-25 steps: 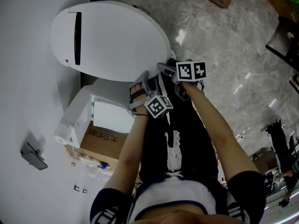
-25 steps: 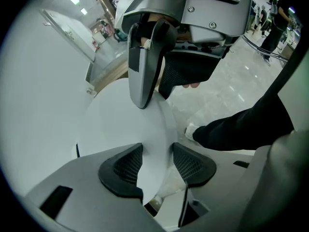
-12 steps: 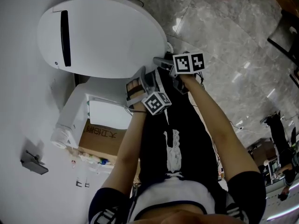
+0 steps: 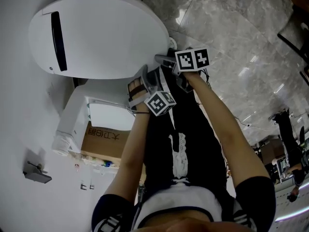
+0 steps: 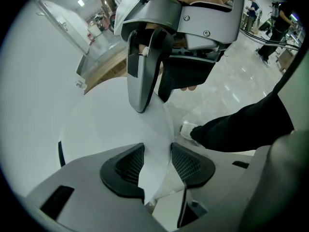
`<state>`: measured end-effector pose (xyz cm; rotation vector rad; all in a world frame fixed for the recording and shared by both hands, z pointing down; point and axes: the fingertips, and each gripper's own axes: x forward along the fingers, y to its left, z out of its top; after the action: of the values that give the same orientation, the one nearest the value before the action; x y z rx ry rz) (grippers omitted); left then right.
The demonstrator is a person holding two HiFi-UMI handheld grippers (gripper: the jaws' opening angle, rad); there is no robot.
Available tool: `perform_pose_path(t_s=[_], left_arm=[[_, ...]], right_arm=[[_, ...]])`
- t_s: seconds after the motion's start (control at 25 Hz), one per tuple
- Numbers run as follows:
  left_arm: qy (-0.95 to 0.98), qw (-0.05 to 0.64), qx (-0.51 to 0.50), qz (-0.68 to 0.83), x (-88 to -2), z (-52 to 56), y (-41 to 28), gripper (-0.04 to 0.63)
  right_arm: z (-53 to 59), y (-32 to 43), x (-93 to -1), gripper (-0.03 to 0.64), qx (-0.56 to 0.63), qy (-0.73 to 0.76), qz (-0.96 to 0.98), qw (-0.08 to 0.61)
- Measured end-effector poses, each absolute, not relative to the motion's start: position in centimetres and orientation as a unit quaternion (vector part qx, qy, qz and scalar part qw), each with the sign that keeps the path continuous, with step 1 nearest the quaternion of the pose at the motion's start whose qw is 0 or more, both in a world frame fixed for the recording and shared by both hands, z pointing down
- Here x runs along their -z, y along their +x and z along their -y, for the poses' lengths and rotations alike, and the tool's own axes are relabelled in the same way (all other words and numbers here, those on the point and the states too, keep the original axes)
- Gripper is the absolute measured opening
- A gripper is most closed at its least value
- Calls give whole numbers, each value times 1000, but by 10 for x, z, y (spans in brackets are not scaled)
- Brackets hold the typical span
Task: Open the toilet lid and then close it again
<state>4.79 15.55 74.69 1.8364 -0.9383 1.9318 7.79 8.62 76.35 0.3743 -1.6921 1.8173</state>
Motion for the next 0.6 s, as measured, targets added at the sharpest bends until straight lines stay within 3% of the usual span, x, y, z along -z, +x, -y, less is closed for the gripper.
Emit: perform_pose_path(t_s=[0.6], left_arm=[[633,189,-680,318,-781,-155,46,179]], right_arm=[[-87,78,-799,242,-690,151,622,338]])
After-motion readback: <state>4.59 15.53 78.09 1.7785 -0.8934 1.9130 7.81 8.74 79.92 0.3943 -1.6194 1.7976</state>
